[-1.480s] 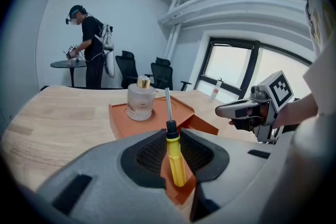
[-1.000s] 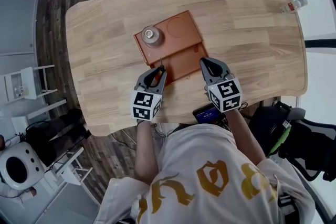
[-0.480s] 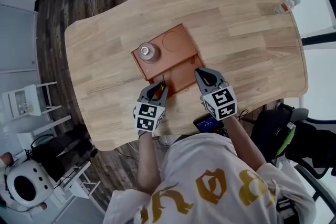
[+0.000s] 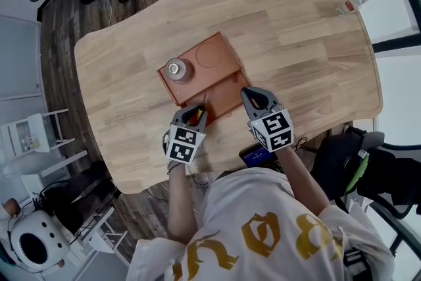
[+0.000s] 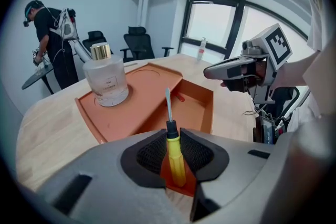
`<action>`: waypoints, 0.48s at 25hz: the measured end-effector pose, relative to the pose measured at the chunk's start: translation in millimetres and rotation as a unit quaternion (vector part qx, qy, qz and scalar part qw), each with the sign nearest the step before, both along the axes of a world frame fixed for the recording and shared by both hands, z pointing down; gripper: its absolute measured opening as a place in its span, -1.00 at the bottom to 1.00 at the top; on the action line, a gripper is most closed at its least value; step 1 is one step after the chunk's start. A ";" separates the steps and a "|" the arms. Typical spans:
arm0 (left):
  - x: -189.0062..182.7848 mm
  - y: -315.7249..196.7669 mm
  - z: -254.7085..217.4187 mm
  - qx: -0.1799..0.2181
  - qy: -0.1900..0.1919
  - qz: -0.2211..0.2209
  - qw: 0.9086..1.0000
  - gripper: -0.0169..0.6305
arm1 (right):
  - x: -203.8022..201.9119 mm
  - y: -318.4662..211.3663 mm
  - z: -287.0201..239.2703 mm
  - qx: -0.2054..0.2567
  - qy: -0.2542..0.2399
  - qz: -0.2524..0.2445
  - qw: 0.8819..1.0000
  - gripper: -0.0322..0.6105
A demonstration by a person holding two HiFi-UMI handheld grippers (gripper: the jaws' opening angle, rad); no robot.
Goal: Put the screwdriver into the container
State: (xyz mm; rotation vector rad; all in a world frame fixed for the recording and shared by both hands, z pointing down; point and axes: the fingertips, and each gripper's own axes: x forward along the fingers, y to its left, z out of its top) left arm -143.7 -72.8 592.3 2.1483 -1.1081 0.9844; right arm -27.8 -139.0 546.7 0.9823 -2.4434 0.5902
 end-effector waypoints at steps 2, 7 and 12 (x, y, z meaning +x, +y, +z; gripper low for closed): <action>4.6 3.4 2.4 -0.012 0.003 0.013 1.000 -0.70 | 1.7 1.9 1.8 -0.003 0.002 0.001 1.000 -0.87; 5.8 4.9 6.9 -0.044 -0.004 0.048 0.998 -0.70 | -1.4 -1.3 2.8 -0.005 -0.001 0.005 1.000 -0.87; 12.9 -5.0 7.0 -0.067 -0.005 0.060 0.996 -0.70 | 0.9 -7.5 4.3 -0.004 0.002 0.005 1.000 -0.87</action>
